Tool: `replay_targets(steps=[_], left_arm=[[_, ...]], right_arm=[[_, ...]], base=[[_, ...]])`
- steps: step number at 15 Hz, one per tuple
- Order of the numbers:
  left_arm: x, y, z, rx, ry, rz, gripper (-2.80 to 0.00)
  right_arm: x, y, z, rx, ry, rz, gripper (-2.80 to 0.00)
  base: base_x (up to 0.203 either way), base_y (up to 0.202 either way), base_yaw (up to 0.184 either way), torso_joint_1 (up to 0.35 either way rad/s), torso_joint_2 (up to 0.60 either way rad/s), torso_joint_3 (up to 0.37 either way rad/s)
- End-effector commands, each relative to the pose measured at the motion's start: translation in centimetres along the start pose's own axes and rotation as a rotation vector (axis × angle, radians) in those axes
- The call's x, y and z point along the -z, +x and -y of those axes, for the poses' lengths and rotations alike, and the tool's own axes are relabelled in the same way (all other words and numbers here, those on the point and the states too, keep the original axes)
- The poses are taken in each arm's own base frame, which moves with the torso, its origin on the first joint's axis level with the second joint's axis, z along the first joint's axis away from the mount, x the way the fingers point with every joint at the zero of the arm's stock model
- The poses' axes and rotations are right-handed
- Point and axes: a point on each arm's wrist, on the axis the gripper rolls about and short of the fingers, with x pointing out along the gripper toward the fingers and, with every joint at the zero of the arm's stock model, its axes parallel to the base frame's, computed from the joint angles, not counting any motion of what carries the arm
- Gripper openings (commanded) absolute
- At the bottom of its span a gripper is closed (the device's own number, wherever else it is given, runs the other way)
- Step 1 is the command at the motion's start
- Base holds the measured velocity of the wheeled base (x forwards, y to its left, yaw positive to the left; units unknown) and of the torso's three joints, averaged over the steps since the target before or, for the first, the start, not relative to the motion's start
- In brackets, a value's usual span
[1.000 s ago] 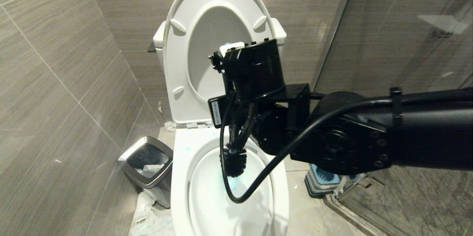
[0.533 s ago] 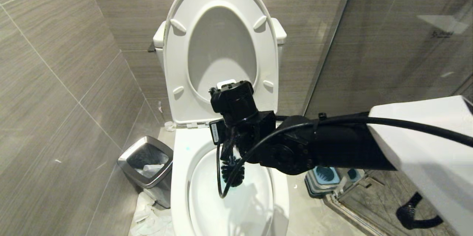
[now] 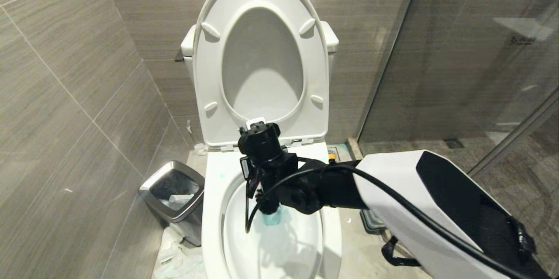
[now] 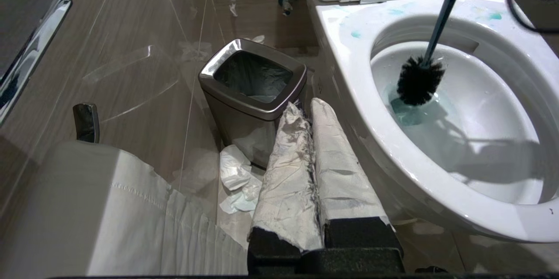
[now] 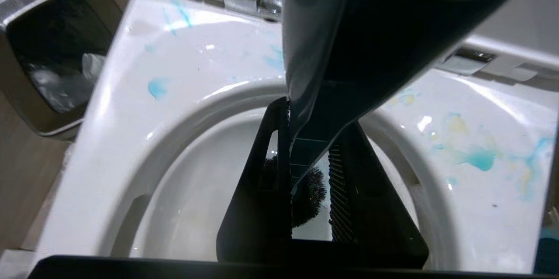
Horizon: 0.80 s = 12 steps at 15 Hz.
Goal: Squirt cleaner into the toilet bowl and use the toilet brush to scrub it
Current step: Scrub the toilet bowl
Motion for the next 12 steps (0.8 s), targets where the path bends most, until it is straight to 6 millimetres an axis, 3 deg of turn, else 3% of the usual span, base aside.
replay_targets(steps=[1, 5, 12], left_arm=[[0.0, 0.0, 0.0, -0.001, 0.000, -0.001, -2.80], [0.0, 0.0, 0.0, -0.001, 0.000, -0.001, -2.80], [0.0, 0.0, 0.0, -0.001, -0.003, -0.001, -2.80]], right_arm=[[3.6, 2.4, -0.4, 0.018, -0.032, -0.056, -2.80], [4.0, 2.6, -0.4, 0.018, -0.032, -0.064, -2.80], [-1.4, -0.8, 0.1, 0.004, 0.013, 0.029, -2.80]], base=[[0.000, 0.000, 0.000, 0.000, 0.00, 0.000], [0.000, 0.000, 0.000, 0.000, 0.00, 0.000], [0.000, 0.000, 0.000, 0.001, 0.00, 0.100]])
